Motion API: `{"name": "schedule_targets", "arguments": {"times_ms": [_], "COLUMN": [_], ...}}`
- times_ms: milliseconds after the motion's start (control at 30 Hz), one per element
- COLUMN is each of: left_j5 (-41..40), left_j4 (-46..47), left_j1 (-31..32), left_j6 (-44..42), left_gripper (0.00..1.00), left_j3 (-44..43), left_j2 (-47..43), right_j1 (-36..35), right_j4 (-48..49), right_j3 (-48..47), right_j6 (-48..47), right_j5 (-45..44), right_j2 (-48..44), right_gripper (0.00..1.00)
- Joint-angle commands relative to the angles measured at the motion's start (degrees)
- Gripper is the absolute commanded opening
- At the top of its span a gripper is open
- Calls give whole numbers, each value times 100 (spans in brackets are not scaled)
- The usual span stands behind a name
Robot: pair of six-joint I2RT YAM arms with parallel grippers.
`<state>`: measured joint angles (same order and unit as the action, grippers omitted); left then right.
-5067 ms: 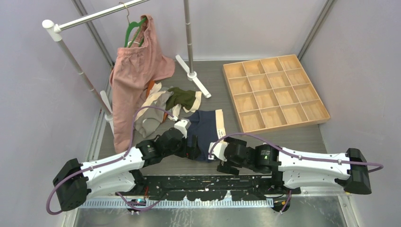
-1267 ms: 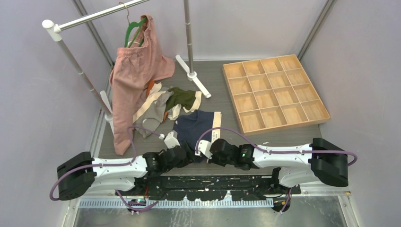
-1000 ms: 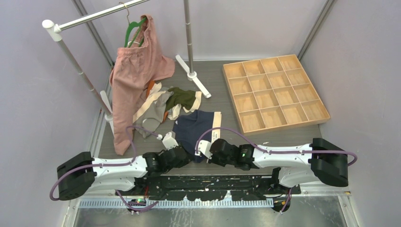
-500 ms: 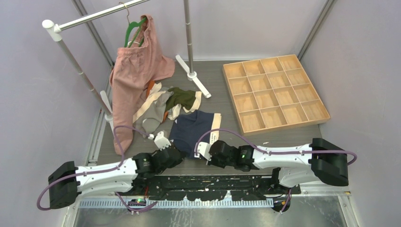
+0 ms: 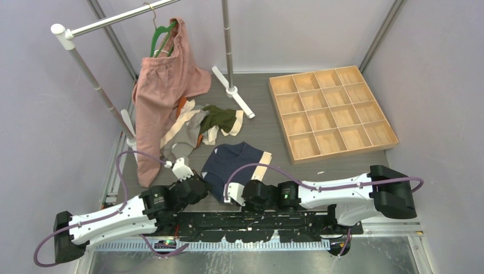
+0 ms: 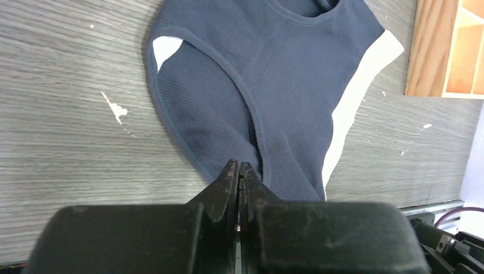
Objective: Roll the underwear
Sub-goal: Fold the underwear at the center of the board.
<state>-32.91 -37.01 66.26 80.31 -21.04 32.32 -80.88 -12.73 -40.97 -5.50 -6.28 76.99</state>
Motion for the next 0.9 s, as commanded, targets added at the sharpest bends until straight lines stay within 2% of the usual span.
{"name": "schedule_targets", "arguments": {"times_ms": [0,100,167,200,400,467,667,867], "left_j5": [85,695,1065,1202,1531,1609,1822,1578], "left_j4": [-283,29,314,403,888,1212,1970,2509], "left_j1": [-23,-25,-17,-8,141,179,244,247], "left_j6": [-140,-97,39,98,529,650,940,1021], "left_gripper": [6,40,56,60,74,82,84,82], "left_j3": [-214,-151,-46,-8,259,435,804,937], "left_j2": [-9,118,240,296,274,273,596,779], "right_j1": [-21,-23,-21,-22,-18,-21,-21,-22], "right_j4": [-14,24,46,63,203,237,254,282], "right_j3": [-259,-237,-221,-221,-164,-143,-139,-100], "right_j6": [371,399,415,422,477,488,497,506], "right_j5": [131,26,-31,-49,-101,-104,-110,-128], "right_j2": [-13,36,76,87,81,79,80,79], "right_gripper": [1,1,1,1,1,1,1,1]}}
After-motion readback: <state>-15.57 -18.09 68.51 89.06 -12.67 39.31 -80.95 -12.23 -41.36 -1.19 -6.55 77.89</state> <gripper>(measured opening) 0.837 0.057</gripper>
